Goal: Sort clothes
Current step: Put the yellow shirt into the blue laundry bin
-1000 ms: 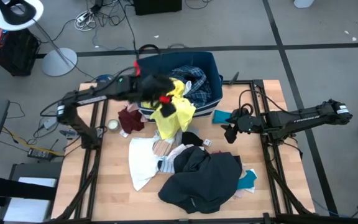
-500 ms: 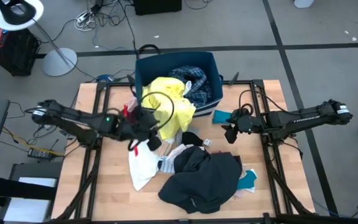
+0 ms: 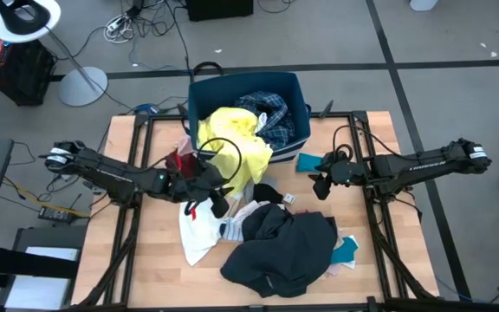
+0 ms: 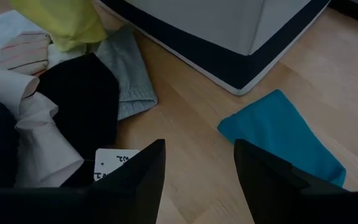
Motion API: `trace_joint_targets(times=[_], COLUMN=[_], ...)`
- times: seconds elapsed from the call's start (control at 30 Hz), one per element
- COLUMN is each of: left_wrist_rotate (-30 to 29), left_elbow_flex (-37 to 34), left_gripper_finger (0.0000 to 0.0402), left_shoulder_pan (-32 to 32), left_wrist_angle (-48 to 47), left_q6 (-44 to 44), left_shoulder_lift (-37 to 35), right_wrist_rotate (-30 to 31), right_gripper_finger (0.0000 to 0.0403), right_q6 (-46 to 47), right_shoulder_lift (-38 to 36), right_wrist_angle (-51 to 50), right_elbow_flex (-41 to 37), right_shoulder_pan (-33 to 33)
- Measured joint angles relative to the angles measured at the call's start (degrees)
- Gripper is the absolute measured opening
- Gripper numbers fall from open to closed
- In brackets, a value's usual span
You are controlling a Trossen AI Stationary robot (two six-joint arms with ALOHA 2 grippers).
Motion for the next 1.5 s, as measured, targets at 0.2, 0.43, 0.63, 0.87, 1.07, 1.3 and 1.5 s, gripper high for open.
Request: trace_joint_targets(times=[0.2, 0.43, 0.63, 0.87, 1.07, 1.3, 1.5], left_wrist_rotate=[-5.6, -6.2, -13.5, -13.2, -12.5, -22.0, -24.0], left_elbow_flex=[0.0, 0.0, 1.1, 1.6, 1.6, 4.5, 6.4], left_gripper_finger=[0.0153, 0.0151, 0.0141, 0.0118, 0.0013, 0.0002, 0.0001], left_shoulder_pan=[0.0, 0.0, 0.7, 2.2, 1.4, -2.1, -3.4], left_wrist_angle=[0.8, 12.7, 12.7, 10.2, 9.9, 10.0, 9.5], left_q6=[-8.0, -13.0, -18.4, -23.2, -20.4, -11.2, -5.1], left_shoulder_lift=[3.6, 14.1, 22.0, 26.7, 26.1, 20.7, 16.4], right_wrist_rotate=[0.0, 0.0, 0.0, 0.0, 0.0, 0.0, 0.0], right_gripper_finger=[0.0192, 0.0192, 0.0192, 0.0192, 0.0192, 0.0192, 0.0192], right_q6=[0.0, 0.0, 0.0, 0.0, 0.0, 0.0, 0.0], right_shoulder_lift=[0.0, 0.0, 0.0, 0.0, 0.0, 0.0, 0.0], right_wrist_angle=[0.0, 0.0, 0.0, -0.1, -0.1, 0.0, 0.0], right_elbow_flex=[0.0, 0.0, 0.0, 0.0, 0.0, 0.0, 0.0], right_shoulder_pan=[0.0, 0.0, 0.0, 0.0, 0.0, 0.0, 0.0])
